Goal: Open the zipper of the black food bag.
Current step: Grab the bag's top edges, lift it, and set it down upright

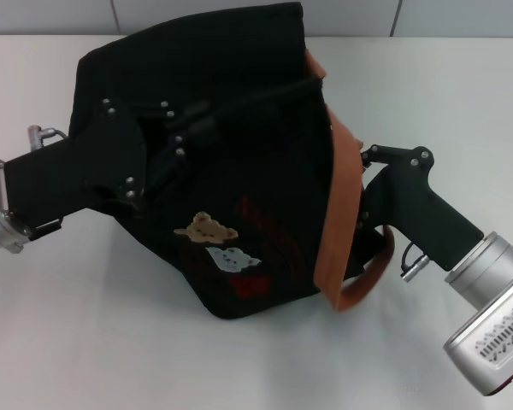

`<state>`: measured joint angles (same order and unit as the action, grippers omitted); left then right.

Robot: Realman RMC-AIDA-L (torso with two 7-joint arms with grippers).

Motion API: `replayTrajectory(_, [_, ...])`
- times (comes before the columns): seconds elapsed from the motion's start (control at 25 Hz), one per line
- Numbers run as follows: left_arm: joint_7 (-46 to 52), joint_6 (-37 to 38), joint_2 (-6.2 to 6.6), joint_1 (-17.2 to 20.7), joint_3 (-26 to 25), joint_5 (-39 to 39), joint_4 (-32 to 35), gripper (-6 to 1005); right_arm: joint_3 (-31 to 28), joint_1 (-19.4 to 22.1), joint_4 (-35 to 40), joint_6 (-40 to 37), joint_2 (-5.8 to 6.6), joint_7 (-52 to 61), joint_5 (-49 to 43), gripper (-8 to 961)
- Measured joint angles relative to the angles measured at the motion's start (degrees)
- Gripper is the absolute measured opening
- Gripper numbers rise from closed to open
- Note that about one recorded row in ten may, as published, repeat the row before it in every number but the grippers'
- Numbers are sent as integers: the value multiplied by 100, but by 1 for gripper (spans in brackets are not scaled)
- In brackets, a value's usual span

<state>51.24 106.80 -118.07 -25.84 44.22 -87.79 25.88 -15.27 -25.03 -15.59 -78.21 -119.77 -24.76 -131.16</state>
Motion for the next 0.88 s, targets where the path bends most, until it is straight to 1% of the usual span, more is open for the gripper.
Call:
replayTrajectory(0.24, [0, 28, 8, 101, -148, 0, 5, 90, -10, -57, 193, 0, 9, 363, 2, 1])
replayTrajectory(0.4, [0, 29, 12, 201, -351, 0, 6, 89, -11, -80, 342, 0, 16, 640, 2, 1])
replayTrajectory(0.44, [0, 30, 13, 265, -479, -2, 5, 89, -11, -97, 415, -1, 16, 765, 2, 1])
replayTrajectory(0.48, [0, 30, 13, 265, -479, -2, 5, 89, -11, -97, 415, -1, 16, 765, 2, 1])
replayTrajectory(0.52, [0, 30, 14, 326, -610, -2, 0, 89, -24, -107, 474, -1, 19, 872, 4, 1])
replayTrajectory(0.72, [0, 14, 44, 467, -811, -2, -37, 89, -122, -102, 573, -29, 33, 1054, 6, 0])
replayTrajectory(0.88, [0, -8, 56, 538, -824, -1, -45, 90, -180, -100, 606, -46, 33, 1139, 6, -2])
